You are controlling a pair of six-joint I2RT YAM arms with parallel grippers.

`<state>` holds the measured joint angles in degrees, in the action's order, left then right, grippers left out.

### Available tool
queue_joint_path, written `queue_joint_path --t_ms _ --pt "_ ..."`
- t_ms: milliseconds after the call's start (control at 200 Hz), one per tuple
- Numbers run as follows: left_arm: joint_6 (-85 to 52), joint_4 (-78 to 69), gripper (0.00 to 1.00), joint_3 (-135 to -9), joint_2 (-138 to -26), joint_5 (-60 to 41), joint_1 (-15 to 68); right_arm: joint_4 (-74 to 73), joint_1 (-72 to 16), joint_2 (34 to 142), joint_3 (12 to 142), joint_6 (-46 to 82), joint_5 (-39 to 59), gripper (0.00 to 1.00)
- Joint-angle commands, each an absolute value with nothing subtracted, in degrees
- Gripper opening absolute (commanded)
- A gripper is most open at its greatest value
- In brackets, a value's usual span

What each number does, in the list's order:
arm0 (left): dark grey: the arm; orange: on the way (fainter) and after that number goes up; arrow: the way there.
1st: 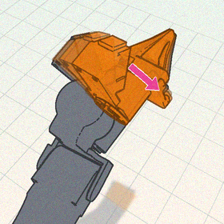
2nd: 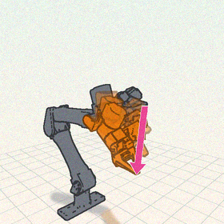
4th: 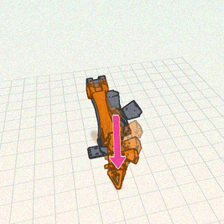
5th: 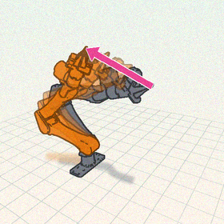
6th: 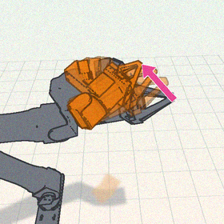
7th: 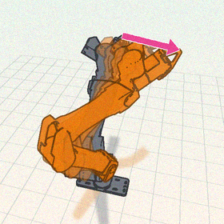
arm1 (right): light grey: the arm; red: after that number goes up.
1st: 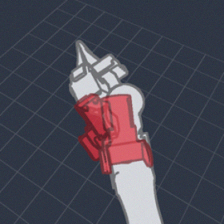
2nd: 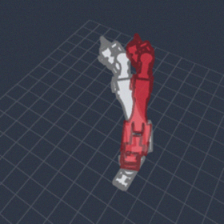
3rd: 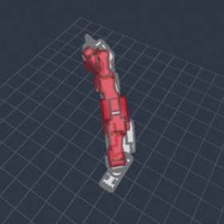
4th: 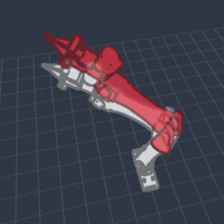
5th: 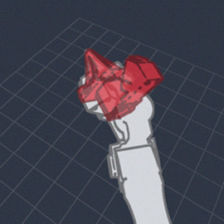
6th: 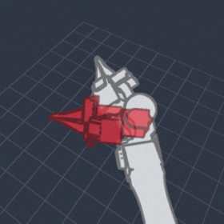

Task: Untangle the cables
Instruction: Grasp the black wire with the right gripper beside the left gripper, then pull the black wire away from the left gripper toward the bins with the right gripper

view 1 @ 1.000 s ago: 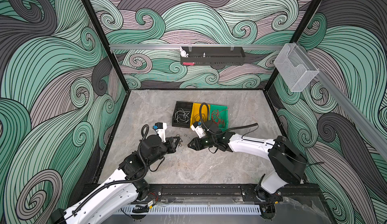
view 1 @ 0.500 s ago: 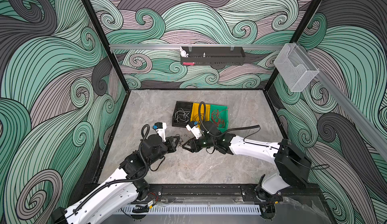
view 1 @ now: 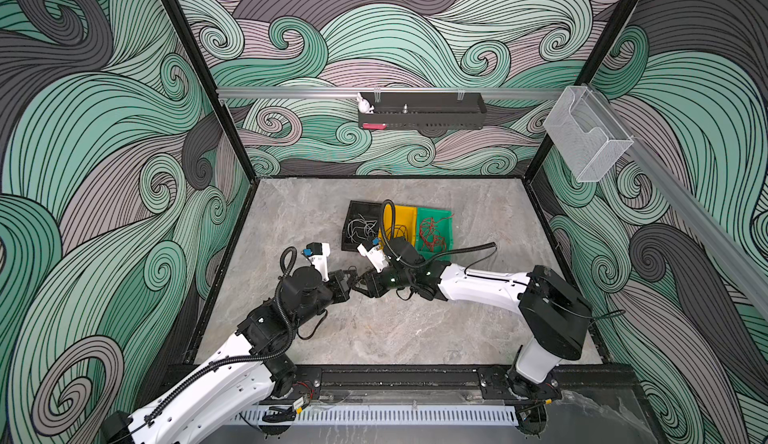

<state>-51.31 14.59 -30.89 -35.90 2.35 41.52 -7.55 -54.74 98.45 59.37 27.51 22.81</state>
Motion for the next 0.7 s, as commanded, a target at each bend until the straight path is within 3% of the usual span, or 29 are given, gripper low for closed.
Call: queue_joint_path --t_ms 0,420,696 --pt "-51.9 14.9 0.01 -33.0 -35.1 2.9 41.8 -8.5 -55.0 99.9 61.5 26.5 21.5 0.43" --pt "-51.9 15.2 0.01 -33.0 -34.6 4.1 41.8 -5.9 -55.1 100.7 61.8 25.7 18.4 0.18" --pt "-50.0 17.5 0.00 -32.9 -29.6 10.9 41.7 -3.6 -55.0 97.9 56.9 24.2 16.7 0.13"
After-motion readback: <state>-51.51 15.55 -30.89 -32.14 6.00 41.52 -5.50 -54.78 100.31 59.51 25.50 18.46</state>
